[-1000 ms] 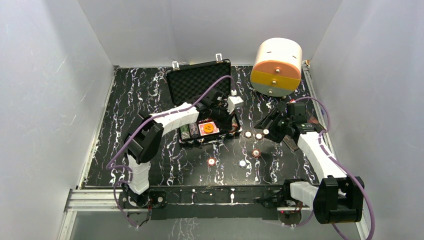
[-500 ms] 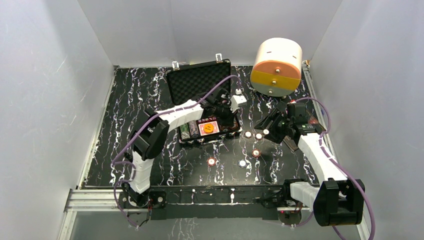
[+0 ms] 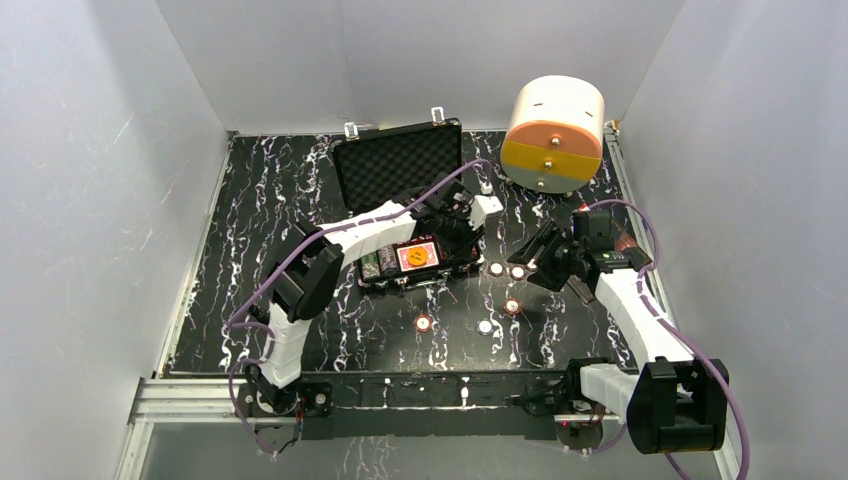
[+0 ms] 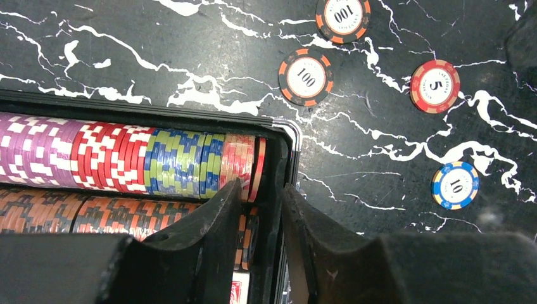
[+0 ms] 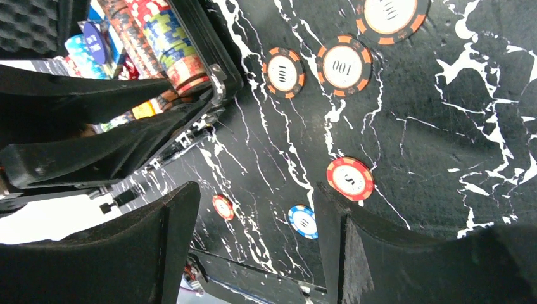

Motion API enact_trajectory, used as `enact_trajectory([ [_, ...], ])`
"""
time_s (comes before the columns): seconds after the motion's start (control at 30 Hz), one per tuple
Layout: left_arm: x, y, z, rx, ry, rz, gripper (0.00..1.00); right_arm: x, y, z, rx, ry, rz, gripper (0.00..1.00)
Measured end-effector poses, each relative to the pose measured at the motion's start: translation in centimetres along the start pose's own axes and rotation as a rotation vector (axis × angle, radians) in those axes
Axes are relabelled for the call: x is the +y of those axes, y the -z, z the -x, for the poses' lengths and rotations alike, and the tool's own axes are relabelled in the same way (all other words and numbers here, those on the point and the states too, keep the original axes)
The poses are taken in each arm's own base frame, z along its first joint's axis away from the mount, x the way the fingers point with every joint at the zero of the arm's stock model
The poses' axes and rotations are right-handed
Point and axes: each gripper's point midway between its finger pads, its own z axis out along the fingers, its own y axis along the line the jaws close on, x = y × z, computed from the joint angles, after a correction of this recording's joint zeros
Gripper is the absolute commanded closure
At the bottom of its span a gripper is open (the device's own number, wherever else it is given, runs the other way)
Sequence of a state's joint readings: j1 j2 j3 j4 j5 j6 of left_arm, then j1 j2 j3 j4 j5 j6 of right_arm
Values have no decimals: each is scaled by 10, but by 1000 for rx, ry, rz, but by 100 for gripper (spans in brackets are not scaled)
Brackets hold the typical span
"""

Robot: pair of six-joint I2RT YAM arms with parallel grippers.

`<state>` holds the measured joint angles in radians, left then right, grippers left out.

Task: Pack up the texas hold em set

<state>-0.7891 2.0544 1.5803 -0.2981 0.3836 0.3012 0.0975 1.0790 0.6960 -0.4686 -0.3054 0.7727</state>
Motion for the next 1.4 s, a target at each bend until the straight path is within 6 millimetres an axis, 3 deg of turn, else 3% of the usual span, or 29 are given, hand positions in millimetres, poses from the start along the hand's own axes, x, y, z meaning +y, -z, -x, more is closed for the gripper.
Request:
enact_trajectory([
  [0.23,5,2,10,-14,5,32,68,-8,-3,-7,21,12,-12,28],
  [0.43,6,10,22,-52,36,56,54,-22,-10,-13,85,103,-50,30],
  [0.53,5,28,32,-112,64,100,46,-32,-12,-14,106,140,-96,30],
  [0.63,5,58,43,-206,123,172,39,-40,-13,-16,108,179,-140,30],
  [0.8,9,105,53,-373,258,286,41,-46,-18,-23,120,258,-220,29],
  [0.9,14,122,42,-434,364,350,41,-47,-23,-20,121,306,-276,29],
  [1.0,14,129,14,-438,483,402,39,-44,-29,-4,84,338,-329,32],
  [1.17,1,143,-34,-416,645,454,28,-41,-37,21,26,370,-399,35],
  [1.27,-3,166,-36,-450,679,492,16,-43,-41,23,25,389,-425,34],
  [1.4,-3,201,-28,-532,691,548,6,-40,-43,11,48,440,-439,32],
])
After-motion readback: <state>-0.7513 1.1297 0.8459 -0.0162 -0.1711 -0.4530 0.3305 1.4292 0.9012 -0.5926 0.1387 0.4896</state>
